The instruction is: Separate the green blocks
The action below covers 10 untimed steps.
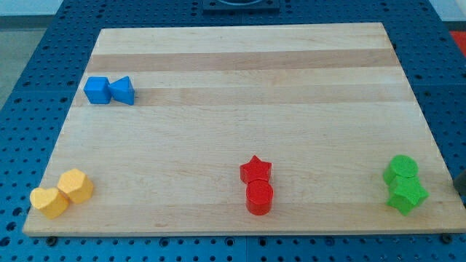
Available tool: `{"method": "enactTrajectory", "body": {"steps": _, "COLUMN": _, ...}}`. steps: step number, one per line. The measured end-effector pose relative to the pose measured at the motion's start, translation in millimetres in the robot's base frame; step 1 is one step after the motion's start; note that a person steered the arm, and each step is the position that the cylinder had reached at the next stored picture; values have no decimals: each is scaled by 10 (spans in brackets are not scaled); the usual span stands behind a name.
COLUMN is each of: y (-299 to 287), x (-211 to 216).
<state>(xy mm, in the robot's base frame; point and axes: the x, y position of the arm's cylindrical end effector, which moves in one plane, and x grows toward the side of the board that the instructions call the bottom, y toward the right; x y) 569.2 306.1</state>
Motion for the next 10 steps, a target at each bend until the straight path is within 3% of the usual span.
{"method": "enactTrajectory", "body": {"steps": 6, "y": -1007, "x": -204}}
{"method": "enactTrajectory", "body": {"steps": 8, "y": -1671, "x": -798}}
{"method": "enactTrajectory", "body": {"steps": 10, "y": -2127, "x": -884}}
